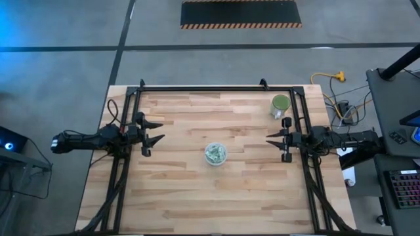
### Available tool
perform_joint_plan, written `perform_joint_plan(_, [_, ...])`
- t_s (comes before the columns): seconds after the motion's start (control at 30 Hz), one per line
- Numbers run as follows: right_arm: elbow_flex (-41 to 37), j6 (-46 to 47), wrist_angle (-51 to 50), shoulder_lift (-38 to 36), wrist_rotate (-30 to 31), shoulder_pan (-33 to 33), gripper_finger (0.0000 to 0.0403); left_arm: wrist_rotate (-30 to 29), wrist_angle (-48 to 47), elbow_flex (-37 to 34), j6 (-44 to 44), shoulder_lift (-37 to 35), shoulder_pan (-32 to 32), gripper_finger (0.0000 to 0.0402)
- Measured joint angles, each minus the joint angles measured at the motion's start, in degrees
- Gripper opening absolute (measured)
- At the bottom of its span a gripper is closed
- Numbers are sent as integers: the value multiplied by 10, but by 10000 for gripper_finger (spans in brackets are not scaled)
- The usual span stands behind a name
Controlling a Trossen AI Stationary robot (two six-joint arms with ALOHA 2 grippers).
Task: Pick and place Stevia / Truvia into bins
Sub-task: Return to Home Position
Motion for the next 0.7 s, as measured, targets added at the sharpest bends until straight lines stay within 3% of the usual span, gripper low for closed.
perform_joint_plan(0.37, [0,58,0,5,4,0,87,0,1,0,-2,2,0,205])
perform_joint_plan(0.7, [0,93,0,5,5,0,73,0,2,0,-3,1,0,205])
